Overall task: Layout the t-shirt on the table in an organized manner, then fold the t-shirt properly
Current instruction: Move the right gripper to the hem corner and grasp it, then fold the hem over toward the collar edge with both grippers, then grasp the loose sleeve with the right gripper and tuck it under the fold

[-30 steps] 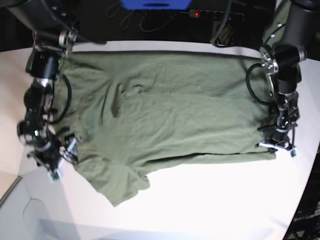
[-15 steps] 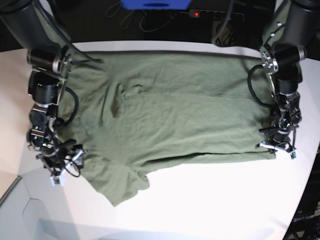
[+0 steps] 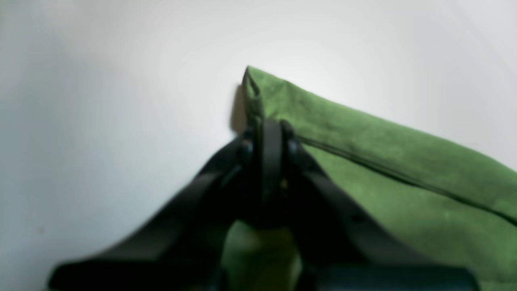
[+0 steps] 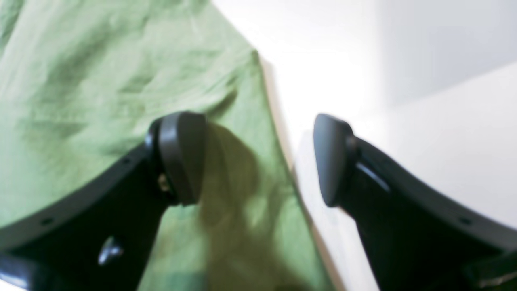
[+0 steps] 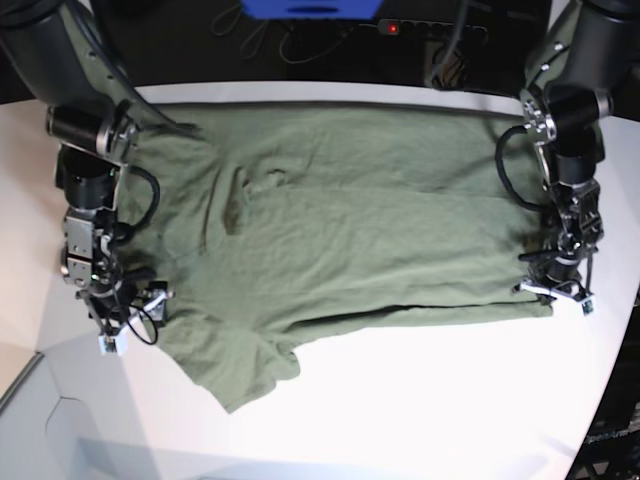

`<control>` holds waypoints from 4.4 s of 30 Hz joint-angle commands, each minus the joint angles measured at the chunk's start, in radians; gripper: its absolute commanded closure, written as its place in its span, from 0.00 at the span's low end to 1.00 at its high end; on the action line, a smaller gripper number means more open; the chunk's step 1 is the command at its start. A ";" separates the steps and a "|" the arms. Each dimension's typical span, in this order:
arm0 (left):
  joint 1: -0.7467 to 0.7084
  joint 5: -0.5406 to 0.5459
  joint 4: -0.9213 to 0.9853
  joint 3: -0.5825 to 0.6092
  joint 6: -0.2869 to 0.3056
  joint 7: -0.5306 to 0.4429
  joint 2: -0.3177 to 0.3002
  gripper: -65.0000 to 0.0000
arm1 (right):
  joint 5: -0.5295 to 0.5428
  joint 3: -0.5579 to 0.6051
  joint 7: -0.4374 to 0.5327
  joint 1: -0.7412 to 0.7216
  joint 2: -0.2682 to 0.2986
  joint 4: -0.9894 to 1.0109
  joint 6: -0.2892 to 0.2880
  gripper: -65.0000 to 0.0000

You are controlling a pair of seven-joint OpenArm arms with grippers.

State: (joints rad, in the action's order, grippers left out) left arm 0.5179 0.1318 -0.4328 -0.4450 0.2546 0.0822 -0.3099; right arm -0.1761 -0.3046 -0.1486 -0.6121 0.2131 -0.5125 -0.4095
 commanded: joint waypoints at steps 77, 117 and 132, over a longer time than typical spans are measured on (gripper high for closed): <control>-0.764 0.159 -1.082 -0.091 0.001 0.313 0.170 1.00 | 0.206 -0.268 0.004 0.837 -0.128 -0.975 -0.050 1.00; -0.764 0.153 -1.041 -0.091 0.001 0.314 0.176 0.66 | 0.168 -0.011 -0.349 0.222 -0.051 -0.553 -0.137 0.35; -0.764 0.153 -1.039 -0.099 0.001 0.314 0.170 0.66 | 0.169 -0.009 -0.174 0.223 -0.039 -0.314 -0.085 0.55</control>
State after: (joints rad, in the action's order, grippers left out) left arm -0.2516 0.2779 -1.4567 -0.5404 0.2543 0.4183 -0.1276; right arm 0.0051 -0.3176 -0.2764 -0.3836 0.1780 -0.8276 -0.4927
